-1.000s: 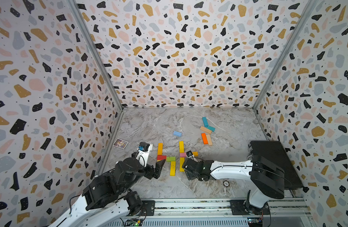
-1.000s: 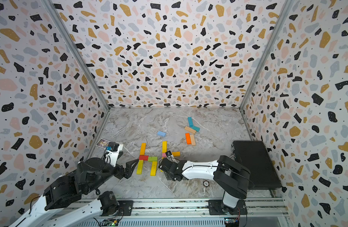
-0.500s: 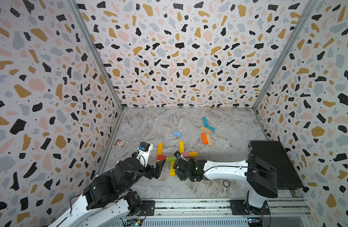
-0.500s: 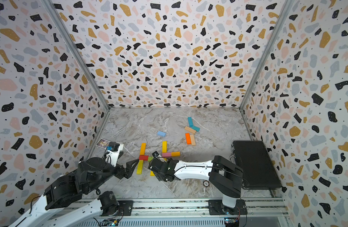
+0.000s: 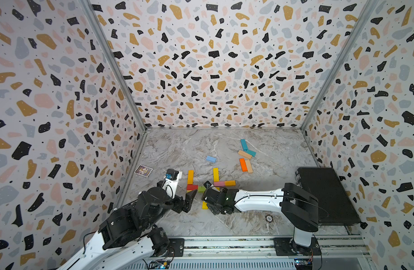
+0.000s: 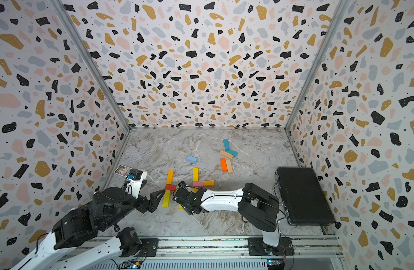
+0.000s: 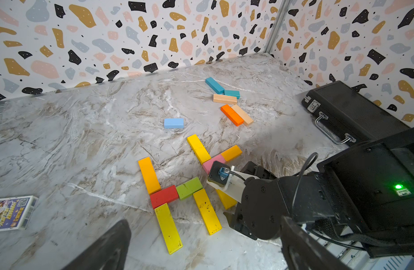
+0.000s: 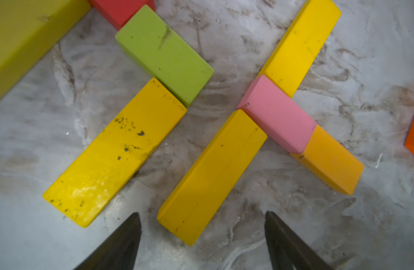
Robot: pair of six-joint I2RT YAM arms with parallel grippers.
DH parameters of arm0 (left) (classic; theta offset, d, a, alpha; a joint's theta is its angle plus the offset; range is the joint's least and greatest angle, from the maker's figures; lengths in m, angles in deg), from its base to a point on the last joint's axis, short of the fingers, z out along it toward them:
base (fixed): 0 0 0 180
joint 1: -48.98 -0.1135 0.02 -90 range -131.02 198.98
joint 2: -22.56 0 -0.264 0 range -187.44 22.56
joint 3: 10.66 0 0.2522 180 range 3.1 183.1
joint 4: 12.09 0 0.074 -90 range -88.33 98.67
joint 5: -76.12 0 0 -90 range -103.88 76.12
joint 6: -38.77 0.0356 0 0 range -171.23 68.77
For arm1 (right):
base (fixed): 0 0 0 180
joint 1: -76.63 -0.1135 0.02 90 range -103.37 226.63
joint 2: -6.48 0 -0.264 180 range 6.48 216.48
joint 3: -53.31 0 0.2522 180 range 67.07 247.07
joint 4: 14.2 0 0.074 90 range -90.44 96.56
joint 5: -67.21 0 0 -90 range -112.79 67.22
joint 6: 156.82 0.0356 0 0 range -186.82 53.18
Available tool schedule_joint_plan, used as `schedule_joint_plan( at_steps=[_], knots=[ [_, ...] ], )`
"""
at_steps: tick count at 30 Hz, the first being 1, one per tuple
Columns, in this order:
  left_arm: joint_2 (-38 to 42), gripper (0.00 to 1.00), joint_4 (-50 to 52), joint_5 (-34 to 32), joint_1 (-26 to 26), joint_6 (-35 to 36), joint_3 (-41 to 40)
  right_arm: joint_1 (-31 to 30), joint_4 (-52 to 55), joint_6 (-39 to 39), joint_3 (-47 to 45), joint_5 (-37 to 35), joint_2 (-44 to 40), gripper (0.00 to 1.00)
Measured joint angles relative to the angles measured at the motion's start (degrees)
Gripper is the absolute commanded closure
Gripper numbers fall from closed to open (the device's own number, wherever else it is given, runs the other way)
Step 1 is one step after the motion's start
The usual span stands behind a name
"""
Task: Assemble the letter h with building blocks
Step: Assemble the building block at the center of the board.
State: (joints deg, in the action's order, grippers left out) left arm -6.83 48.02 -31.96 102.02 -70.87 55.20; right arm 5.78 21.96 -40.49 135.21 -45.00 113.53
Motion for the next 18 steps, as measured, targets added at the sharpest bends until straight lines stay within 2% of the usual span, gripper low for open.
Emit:
schedule_joint_plan(
  at_steps=[18],
  knots=[
    [0.0, 0.01, 0.0, 0.0, 0.0, 0.59, 0.0, 1.25, 1.55, 0.31, 2.47, -1.66, 3.02, 0.16]
  ],
)
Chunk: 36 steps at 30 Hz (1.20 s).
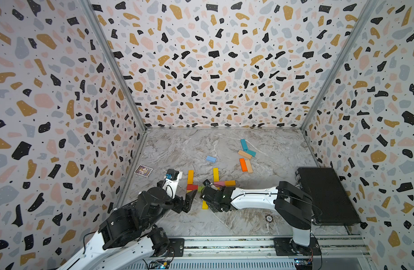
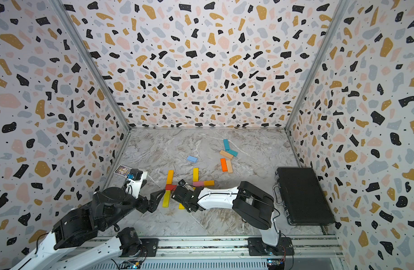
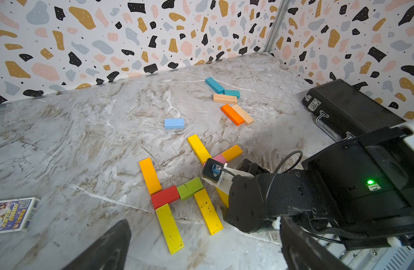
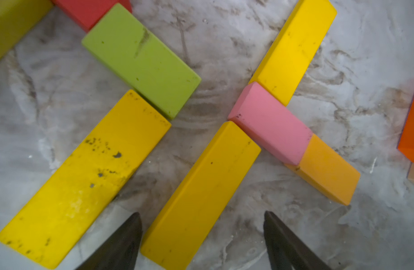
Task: Assemble the letter h with building blocks
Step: Assemble the building block at the center of the board.
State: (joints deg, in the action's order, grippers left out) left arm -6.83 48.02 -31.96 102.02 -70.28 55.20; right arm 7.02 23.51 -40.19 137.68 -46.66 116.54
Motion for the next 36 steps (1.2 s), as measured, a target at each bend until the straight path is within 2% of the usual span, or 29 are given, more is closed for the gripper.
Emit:
schedule_joint_plan(
  at_steps=[13, 18, 21, 26, 29, 36],
  knots=[
    [-0.2, 0.01, 0.0, -0.02, 0.0, 0.0, 0.0, 0.39, -0.83, -0.13, -0.2, 0.11, -0.26, 0.15],
    [-0.2, 0.01, 0.0, -0.02, 0.0, 0.0, 0.0, 2.1, -2.49, -0.72, -1.62, 1.25, -6.29, 0.14],
    [-0.2, 0.01, 0.07, 0.02, 0.0, 0.0, 0.11, 5.57, -3.56, -0.52, -1.66, 2.54, -12.09, 0.15],
    [-0.15, 0.01, 1.2, 0.22, 0.0, 0.39, 1.7, 15.87, -4.11, 1.55, -1.88, 6.6, -17.97, 0.17],
    [-0.02, 0.01, 1.73, 0.24, 0.0, 0.85, 2.45, 21.7, -4.17, 2.43, -3.1, 8.41, -18.38, 0.17],
    [0.09, 0.01, 3.04, 0.44, 0.0, 2.23, 2.43, 30.1, -1.64, 3.23, -3.72, 14.14, -14.14, 0.18]
  ],
)
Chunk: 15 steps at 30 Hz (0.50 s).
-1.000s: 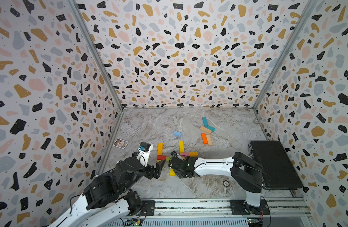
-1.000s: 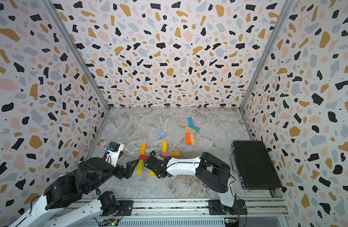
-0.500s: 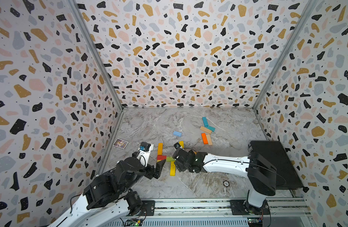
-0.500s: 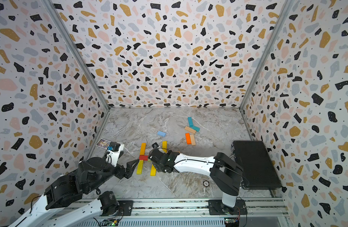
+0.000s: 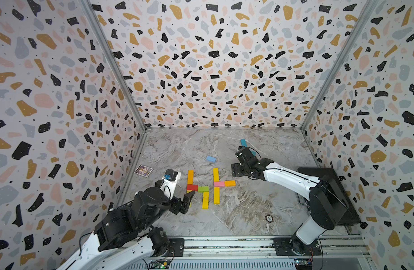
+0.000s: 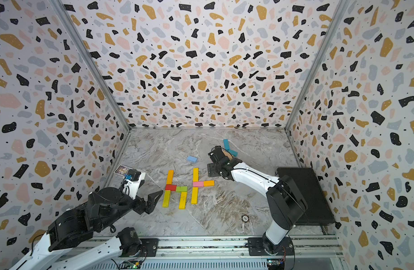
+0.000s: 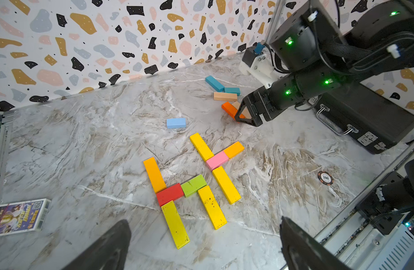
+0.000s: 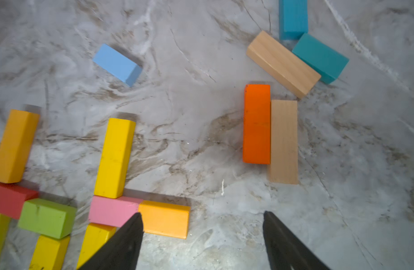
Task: Assemble the letter h with building blocks
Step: Assemble the building block at the center of the board, then pick up the building block from the center of the board.
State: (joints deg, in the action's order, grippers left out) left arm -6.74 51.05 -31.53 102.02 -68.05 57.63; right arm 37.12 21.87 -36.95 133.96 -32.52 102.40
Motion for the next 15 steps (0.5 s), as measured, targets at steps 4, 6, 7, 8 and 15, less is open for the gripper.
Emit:
schedule_joint_plan(
  at_steps=[4, 6, 7, 8, 15],
  knots=[
    [0.04, 0.01, -0.09, 0.83, 0.0, 0.37, -0.46, 4.37, 1.46, 0.96, -0.02, 0.94, 2.73, 0.2],
    [0.07, 0.01, -0.09, 1.22, 0.0, 0.37, -0.94, 6.4, 1.44, 0.98, -0.04, 1.46, 3.06, 0.21],
    [0.07, 0.01, -0.09, 1.38, 0.0, 0.39, -1.2, 7.34, 1.4, 0.94, -0.04, 1.88, 3.17, 0.21],
    [0.07, 0.01, -0.09, 1.66, 0.0, 0.42, -1.49, 8.35, 1.36, 0.76, -0.04, 2.38, 3.3, 0.21],
    [0.07, 0.01, -0.09, 2.05, 0.0, 0.79, -2.05, 10.4, 1.79, -0.66, -0.11, 2.43, 4.81, 0.27]
  ],
)
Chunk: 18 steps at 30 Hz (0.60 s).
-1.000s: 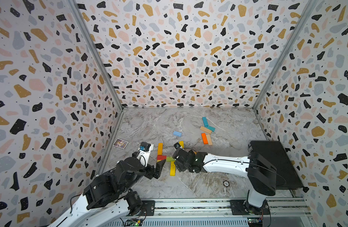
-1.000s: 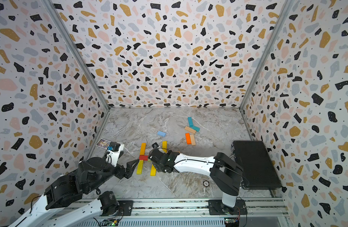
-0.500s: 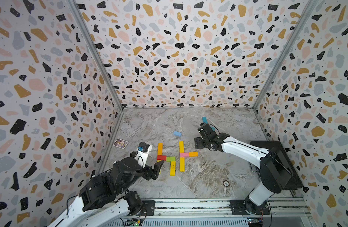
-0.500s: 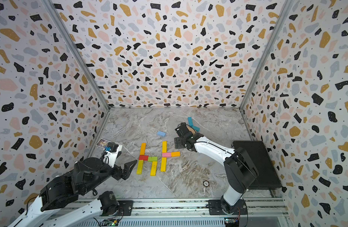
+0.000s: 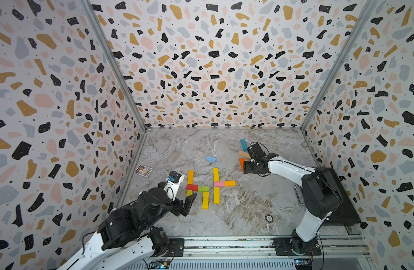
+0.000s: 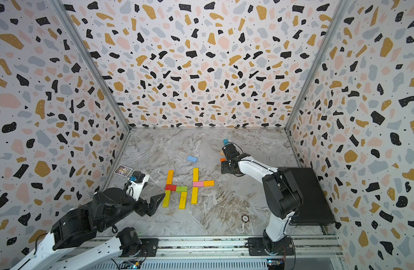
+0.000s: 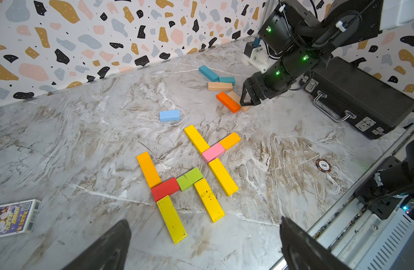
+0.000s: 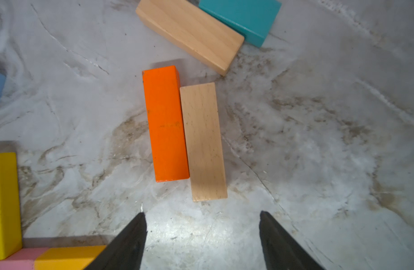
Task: Assemble the letter h with building blocks
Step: Pick up the building block from the center of the board.
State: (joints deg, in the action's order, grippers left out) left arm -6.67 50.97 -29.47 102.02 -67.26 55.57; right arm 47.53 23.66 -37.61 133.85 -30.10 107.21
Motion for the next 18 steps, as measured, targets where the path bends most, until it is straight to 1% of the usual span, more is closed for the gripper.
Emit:
schedule_joint_plan(
  at_steps=[5, 11, 18],
  knots=[
    [0.02, 0.01, -0.02, 0.04, 0.0, 0.04, -0.04, 0.0, -0.02, -1.18, -1.2, -0.28, 0.31, 0.31],
    [0.17, 0.01, -0.02, 0.04, 0.0, 0.22, -0.04, 0.0, 0.04, -2.01, -1.27, -1.14, 5.22, 0.34],
    [0.24, 0.01, -0.02, 0.02, 0.0, 0.24, -0.04, 0.2, -1.29, -3.93, 1.55, -2.58, 7.67, 0.42]
  ],
)
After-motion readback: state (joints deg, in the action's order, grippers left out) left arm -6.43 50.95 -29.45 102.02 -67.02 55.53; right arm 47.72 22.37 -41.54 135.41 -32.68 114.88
